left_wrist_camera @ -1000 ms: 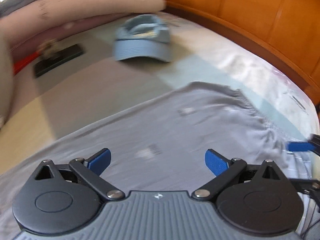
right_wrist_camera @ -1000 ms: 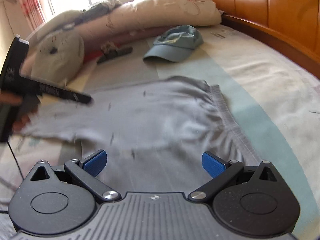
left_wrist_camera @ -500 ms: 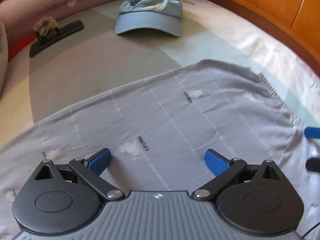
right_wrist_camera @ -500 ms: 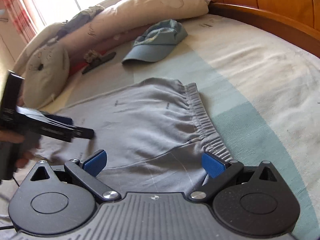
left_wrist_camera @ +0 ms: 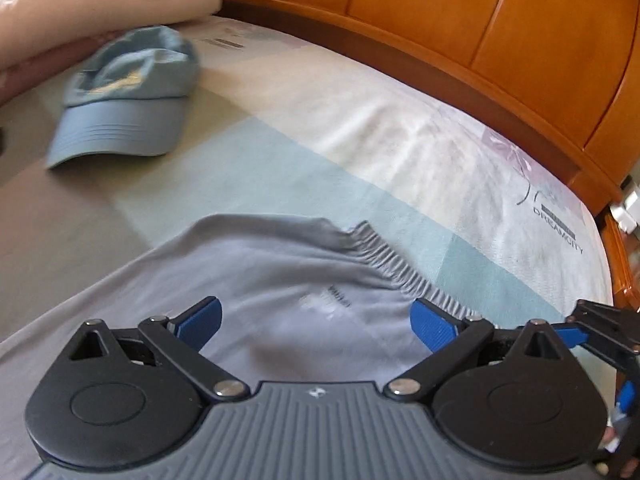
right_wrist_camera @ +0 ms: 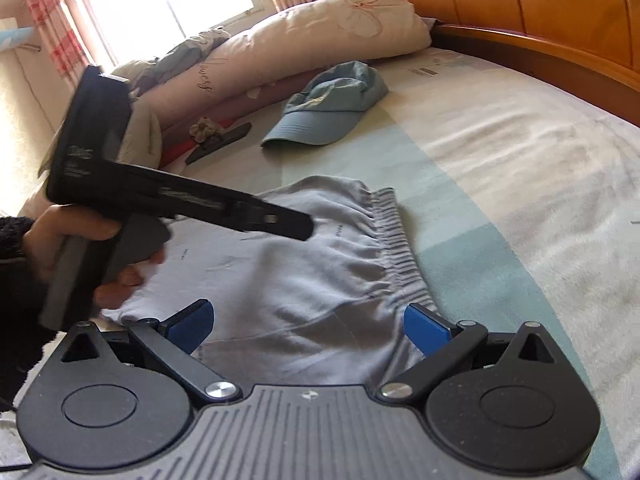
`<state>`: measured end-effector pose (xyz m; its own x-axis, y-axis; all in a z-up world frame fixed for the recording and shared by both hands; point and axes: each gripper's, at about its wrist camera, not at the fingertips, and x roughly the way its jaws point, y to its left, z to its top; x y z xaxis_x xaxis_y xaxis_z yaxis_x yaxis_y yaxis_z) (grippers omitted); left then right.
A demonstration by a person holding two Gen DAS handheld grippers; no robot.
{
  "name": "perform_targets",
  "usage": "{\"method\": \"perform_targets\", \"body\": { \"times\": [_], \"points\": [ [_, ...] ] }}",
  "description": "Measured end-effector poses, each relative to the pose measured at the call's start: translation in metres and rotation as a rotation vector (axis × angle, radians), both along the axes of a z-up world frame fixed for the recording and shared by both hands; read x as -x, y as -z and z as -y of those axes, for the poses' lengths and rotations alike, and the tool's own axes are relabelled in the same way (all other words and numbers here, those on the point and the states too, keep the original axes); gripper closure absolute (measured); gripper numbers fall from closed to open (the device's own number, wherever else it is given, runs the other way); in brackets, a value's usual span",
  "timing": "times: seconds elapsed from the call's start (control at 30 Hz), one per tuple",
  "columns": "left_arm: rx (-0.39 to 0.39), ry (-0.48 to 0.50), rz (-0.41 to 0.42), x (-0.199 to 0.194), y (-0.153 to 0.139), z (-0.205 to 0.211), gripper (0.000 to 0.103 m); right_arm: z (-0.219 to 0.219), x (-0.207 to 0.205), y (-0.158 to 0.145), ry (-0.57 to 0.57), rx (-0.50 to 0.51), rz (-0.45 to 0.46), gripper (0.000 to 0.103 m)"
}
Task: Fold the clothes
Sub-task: 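Lower the open right gripper onto the elastic waistband edge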
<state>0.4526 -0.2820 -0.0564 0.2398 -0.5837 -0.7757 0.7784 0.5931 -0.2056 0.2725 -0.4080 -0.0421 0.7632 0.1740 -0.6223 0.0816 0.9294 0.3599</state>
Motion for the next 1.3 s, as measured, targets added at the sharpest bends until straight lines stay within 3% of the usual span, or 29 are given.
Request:
{"method": "perform_targets", "body": {
  "times": [0.23, 0.5, 0.7, 0.83, 1.03, 1.3],
  "points": [
    [-0.049, -0.075, 0.057, -0.016, 0.011, 0.011, 0.003, 0.019, 0.005, 0.001, 0.063, -0.021, -0.011, 0.000],
    [0.076, 0.031, -0.049, -0.015, 0.000, 0.015, 0.003, 0.021, 0.006, 0.008, 0.102, -0.068, -0.008, 0.000],
    [-0.052, -0.081, 0.060, -0.029, 0.014, 0.031, 0.003, 0.022, 0.005, 0.009, 0.089, -0.050, -0.028, 0.000],
    [-0.035, -0.114, 0.031, -0.024, 0.004, 0.019, 0.003, 0.038, 0.004, 0.003, 0.083, -0.109, -0.013, 0.000],
    [-0.052, -0.132, 0.047, -0.002, -0.015, -0.021, 0.003, 0.069, -0.029, -0.004, -0.037, -0.198, 0.003, 0.000],
    [-0.018, -0.229, 0.006, 0.019, -0.029, -0.069, 0.003, 0.092, -0.103, 0.022, -0.211, -0.368, -0.094, 0.000]
  ]
}}
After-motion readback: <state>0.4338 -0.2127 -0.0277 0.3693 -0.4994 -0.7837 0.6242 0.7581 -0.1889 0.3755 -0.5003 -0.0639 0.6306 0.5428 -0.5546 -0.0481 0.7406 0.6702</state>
